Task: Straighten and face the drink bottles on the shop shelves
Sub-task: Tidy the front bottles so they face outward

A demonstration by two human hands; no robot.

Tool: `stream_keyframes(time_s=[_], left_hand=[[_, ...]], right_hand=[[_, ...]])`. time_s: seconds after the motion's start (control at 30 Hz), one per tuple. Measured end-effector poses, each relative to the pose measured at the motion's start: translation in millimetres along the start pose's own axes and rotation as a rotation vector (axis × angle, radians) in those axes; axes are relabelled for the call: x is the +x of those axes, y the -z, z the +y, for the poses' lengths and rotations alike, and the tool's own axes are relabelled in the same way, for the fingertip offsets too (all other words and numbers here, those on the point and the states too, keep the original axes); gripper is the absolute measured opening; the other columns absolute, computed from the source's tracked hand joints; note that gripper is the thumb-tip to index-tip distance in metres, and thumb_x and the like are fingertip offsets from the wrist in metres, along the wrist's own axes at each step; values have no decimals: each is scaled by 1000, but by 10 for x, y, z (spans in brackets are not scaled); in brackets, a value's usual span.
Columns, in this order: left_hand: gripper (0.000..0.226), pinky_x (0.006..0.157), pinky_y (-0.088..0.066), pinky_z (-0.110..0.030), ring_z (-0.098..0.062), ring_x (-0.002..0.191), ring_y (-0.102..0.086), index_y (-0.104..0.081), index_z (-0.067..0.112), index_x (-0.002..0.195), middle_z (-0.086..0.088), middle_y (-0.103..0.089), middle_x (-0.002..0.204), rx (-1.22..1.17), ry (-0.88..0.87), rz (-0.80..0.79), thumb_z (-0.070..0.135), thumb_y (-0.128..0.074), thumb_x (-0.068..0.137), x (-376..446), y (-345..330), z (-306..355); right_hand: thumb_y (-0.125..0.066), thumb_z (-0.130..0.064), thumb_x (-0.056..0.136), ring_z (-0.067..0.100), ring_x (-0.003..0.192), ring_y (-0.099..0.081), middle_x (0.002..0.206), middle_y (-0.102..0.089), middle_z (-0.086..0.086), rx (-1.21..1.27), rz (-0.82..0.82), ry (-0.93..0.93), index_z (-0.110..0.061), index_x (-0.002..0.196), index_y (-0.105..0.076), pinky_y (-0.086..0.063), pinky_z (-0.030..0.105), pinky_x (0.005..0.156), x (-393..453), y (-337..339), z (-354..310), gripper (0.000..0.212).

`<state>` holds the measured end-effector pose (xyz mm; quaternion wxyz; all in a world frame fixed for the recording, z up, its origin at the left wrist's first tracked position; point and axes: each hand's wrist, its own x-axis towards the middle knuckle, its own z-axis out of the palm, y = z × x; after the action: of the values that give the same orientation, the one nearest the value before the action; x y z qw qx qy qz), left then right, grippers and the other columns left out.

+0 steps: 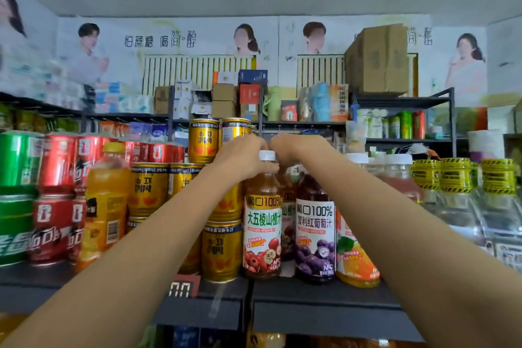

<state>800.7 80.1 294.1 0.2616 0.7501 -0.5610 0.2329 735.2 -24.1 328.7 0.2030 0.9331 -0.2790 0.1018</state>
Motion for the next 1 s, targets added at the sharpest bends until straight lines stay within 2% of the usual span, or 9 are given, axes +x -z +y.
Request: stream_keyframes(time_s=[0.1, 0.17, 0.23, 0.4, 0.57, 0.67, 0.8, 0.9, 1.0], left_hand=[[42, 67, -40, -30, -21, 91, -55, -64, 19, 110, -1, -59, 98, -50, -5, 26, 47, -68, 79, 28, -32, -56], [39, 64, -39, -30, -20, 87, -56, -66, 20, 105, 0, -60, 92, -62, -4, 40, 48, -69, 78, 41, -47, -72], [39, 63, -40, -30, -19, 85, -56, -67, 20, 105, -2, -64, 95, -56, -5, 39, 48, -69, 78, 52, -47, -70], [38, 56, -39, -26, -18, 81, -57, -70, 17, 103, -4, -68, 96, -51, -37, 32, 46, -68, 79, 64, -44, -81], [38, 63, -39, -28, -17, 83, -57, -69, 19, 103, -1, -67, 94, -56, -51, 29, 49, -68, 79, 72, -54, -117], [40, 64, -39, -28, -16, 83, -55, -69, 20, 106, -1, -67, 100, -68, -56, 49, 50, -67, 79, 65, -49, -120], [54, 69, -41, -28, -21, 101, -59, -62, 18, 122, -2, -64, 118, -93, -52, 47, 50, -68, 79, 58, -23, -79], [58, 72, -38, -27, -23, 111, -56, -59, 16, 127, -4, -60, 125, -107, -27, 59, 46, -69, 79, 68, -54, 6], [56, 74, -38, -29, -25, 113, -56, -60, 14, 124, -5, -59, 127, -102, -2, 98, 45, -70, 79, 80, -102, 62]], right_hand=[[-67, -8, 82, 22, 82, -54, 80, -55, 1, 93, 33, 9, -10, 91, -63, -46, 34, 73, 29, 18, 29, 11], [-66, -4, 81, 22, 85, -58, 87, -59, 3, 235, 77, 16, -12, 105, -67, -50, 32, 72, 7, 56, 46, 26], [-65, -1, 81, 22, 86, -58, 94, -60, 5, 290, 90, 7, -13, 114, -66, -48, 29, 66, 7, 66, 40, 35], [-63, -2, 83, 25, 96, -62, 107, -64, 9, 343, 119, -31, -12, 113, -67, -45, 28, 70, 111, 31, 24, 31], [-62, -3, 85, 21, 82, -62, 112, -64, 9, 363, 86, -63, -14, 113, -67, -47, 23, 61, 172, 49, 41, 30], [-68, -9, 83, 19, 93, -61, 122, -60, 4, 329, -21, -60, -18, 122, -61, -50, 25, 76, 99, 190, 54, 41], [-67, -12, 83, 23, 122, -50, 136, -50, 6, 223, 93, -68, -15, 130, -54, -39, 33, 102, -190, 360, 111, 49], [-65, -21, 86, 19, 108, -54, 126, -56, 4, 190, 56, -102, -16, 124, -59, -43, 29, 93, -445, 380, 273, 38], [-67, -30, 84, 16, 91, -58, 109, -55, -3, 319, -89, -143, -16, 126, -55, -47, 23, 73, -664, 322, 396, 46]])
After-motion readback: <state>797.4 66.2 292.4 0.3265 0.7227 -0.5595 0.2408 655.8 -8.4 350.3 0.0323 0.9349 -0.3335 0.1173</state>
